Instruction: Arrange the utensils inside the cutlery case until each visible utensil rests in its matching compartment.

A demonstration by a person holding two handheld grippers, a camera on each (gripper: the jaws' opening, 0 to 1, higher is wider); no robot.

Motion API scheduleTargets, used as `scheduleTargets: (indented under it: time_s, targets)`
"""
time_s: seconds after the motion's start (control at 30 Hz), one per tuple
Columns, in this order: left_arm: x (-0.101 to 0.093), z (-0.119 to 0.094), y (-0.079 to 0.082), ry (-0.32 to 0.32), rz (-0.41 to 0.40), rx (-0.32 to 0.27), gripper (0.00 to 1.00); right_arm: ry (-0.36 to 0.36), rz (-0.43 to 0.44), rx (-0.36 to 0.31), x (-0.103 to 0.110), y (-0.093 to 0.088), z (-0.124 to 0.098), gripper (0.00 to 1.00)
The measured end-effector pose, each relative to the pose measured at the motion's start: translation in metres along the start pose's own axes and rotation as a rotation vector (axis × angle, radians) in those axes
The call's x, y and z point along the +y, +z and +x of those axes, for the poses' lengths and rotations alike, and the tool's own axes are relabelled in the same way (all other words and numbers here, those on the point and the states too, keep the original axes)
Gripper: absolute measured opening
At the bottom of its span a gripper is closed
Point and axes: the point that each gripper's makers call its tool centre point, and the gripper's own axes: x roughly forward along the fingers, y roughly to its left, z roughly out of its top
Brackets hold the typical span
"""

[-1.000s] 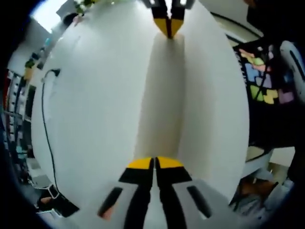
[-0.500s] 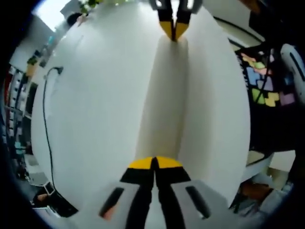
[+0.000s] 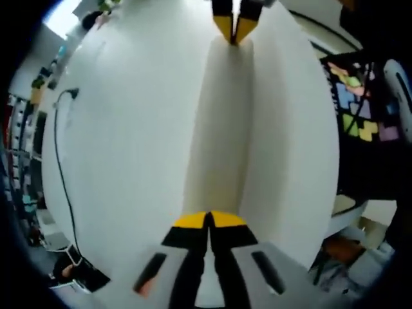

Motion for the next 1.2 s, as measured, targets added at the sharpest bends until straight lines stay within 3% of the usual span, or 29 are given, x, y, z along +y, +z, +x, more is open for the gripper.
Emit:
scheduleTargets:
  time_s: [0.1, 0.13, 0.2, 0.37, 0.47, 0.6, 0.77, 0.87, 1.0, 1.2]
  targets:
    - [0.000, -0.001, -0.001, -0.024, -0.011, -0.008, 0.04, -0.078, -0.043, -0.085, -0.009, 0.001, -0.004, 0.09]
    - [0.005, -0.002, 0.000, 0.005, -0.004, -0.018, 0.09, -0.054, -0.049, -0.122, -0.008, 0.003, -0.005, 0.11]
    - [0.006, -0.005, -0.006, 0.009, -0.003, -0.003, 0.23, 0.036, 0.029, -0.150, 0.005, 0.003, -0.004, 0.09]
    - [-0.004, -0.004, -0.008, -0.004, 0.070, -0.032, 0.38, 0.002, -0.010, -0.199, -0.001, 0.012, -0.003, 0.26]
    - [-0.006, 0.002, -0.004, -0.006, 0.062, -0.045, 0.44, 0.018, -0.005, -0.231, 0.001, 0.020, 0.003, 0.38]
    - [-0.003, 0.010, 0.002, -0.013, 0.041, -0.066, 0.45, -0.021, -0.033, -0.224, -0.004, 0.023, 0.004, 0.37]
    - [-0.005, 0.018, 0.008, -0.038, 0.048, -0.079, 0.50, -0.019, -0.037, -0.207, -0.008, 0.024, 0.005, 0.40]
    - [-0.005, 0.024, 0.012, -0.036, 0.061, -0.085, 0.51, -0.003, -0.035, -0.228, -0.008, 0.027, 0.011, 0.50]
    - [-0.001, 0.023, 0.015, -0.031, 0.049, -0.101, 0.50, 0.007, -0.024, -0.168, -0.010, 0.020, 0.029, 0.45]
    - [-0.006, 0.023, 0.014, -0.059, 0.038, -0.119, 0.44, 0.021, -0.016, -0.184, -0.008, 0.022, 0.029, 0.44]
